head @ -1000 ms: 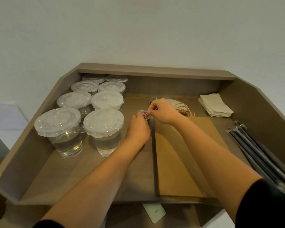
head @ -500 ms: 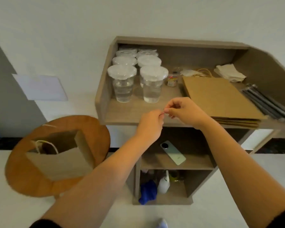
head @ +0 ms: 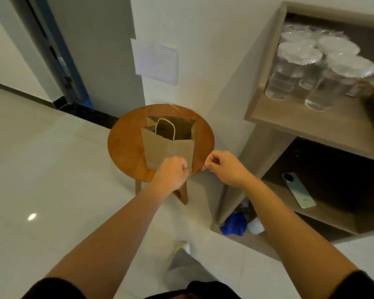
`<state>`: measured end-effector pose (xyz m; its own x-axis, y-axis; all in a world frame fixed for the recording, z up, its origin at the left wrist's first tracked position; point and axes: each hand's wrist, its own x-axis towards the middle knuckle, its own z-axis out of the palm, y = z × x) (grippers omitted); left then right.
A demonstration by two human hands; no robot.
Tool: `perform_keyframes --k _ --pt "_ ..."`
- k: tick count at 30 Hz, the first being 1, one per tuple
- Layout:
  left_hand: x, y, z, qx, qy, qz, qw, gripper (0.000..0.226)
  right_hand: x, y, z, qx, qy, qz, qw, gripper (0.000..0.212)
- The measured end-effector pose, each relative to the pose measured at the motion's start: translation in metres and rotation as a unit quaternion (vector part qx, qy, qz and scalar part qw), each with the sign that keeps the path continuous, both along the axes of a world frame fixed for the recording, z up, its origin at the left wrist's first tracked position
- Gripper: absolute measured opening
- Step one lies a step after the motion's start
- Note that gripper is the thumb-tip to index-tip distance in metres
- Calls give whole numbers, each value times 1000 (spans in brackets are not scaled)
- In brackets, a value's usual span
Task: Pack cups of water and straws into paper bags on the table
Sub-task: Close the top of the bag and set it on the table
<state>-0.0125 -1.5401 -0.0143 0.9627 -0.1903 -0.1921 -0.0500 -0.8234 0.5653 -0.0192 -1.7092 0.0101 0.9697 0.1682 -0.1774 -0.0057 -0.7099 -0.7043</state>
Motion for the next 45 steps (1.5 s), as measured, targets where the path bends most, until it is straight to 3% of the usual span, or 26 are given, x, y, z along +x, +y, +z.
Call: perform_keyframes --k 5,7,9,13,17,20,25,31,34,37,42,45 --pt "42 43 -15 31 4 63 998 21 53 29 -34 -35 18 10 999 22" --pt "66 53 -21 46 0 73 996 26 78 31 -45 -57 9 4 998 15" --pt "92 61 -26 60 -10 78 995 36 103 30 -59 -91 13 2 996 4" --pt "144 67 -34 138 -64 90 984 69 139 28 -78 -126 63 28 990 21" --pt "184 68 -45 192 -6 73 979 114 164 37 -83 -139 102 44 984 10" --pt "205 68 -55 220 31 40 974 126 180 41 -82 -129 89 52 986 7" --pt "233 71 -63 185 32 34 982 132 199 47 -79 -158 75 49 983 11" --pt "265 66 -67 133 -19 -36 990 121 204 48 -84 -182 39 -9 983 14" --pt "279 65 -70 116 -25 -93 989 76 205 54 -84 -183 31 -44 982 15" --pt "289 65 -71 53 48 -111 991 41 205 62 -84 -181 28 -68 981 16" --pt "303 61 -67 55 61 -187 979 13 209 68 -82 -175 19 -107 979 19" --pt "309 59 -69 73 52 -205 975 19 213 72 -84 -166 2 -113 980 20"
